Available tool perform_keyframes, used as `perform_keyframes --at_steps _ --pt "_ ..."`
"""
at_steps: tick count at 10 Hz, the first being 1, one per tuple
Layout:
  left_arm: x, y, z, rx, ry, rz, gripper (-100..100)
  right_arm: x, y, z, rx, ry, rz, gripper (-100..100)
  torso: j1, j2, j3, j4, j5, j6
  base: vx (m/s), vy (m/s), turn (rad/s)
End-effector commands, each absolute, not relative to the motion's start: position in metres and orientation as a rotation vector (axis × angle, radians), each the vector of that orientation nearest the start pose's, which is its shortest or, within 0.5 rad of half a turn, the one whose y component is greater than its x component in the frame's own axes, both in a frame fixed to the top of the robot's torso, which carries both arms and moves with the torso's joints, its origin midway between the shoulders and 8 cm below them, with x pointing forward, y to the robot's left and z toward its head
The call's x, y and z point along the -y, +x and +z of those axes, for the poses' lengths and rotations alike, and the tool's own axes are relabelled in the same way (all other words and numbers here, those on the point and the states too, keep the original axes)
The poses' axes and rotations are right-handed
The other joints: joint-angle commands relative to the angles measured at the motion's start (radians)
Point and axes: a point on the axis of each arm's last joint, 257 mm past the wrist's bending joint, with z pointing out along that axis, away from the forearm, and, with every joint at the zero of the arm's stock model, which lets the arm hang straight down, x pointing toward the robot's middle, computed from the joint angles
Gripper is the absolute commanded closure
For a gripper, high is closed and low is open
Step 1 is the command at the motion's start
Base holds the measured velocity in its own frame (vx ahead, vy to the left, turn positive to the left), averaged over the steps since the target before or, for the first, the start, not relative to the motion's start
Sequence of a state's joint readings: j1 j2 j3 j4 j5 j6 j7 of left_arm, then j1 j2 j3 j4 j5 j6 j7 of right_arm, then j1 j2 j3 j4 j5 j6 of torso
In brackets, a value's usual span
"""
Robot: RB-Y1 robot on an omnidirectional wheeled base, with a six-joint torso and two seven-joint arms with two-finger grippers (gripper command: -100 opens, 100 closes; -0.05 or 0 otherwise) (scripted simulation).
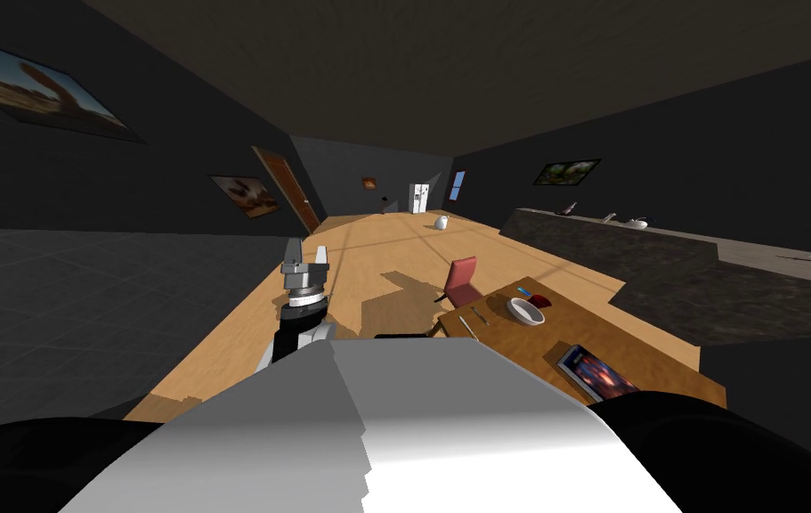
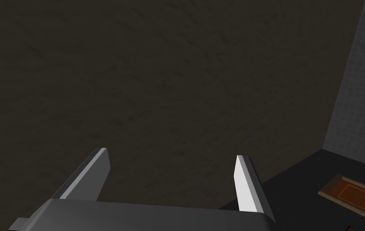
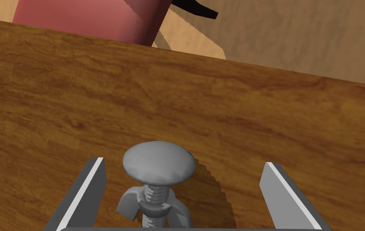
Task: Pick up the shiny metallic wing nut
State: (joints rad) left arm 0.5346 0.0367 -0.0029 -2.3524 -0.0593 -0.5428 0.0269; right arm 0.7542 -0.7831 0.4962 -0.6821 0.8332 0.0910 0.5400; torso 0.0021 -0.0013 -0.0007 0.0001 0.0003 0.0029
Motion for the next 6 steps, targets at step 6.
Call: perform_keyframes --at_steps 6 --pt "-0.2644 0.3211 0.0521 -0.615 -0.535 -1.304 0 0.6083 -0.2707 -0.5255 -3.240 -0.702 -0.761 -100 -0.001 0.001 0.001 0.000 0.000 0.000 -0.013 -0.013 0.043"
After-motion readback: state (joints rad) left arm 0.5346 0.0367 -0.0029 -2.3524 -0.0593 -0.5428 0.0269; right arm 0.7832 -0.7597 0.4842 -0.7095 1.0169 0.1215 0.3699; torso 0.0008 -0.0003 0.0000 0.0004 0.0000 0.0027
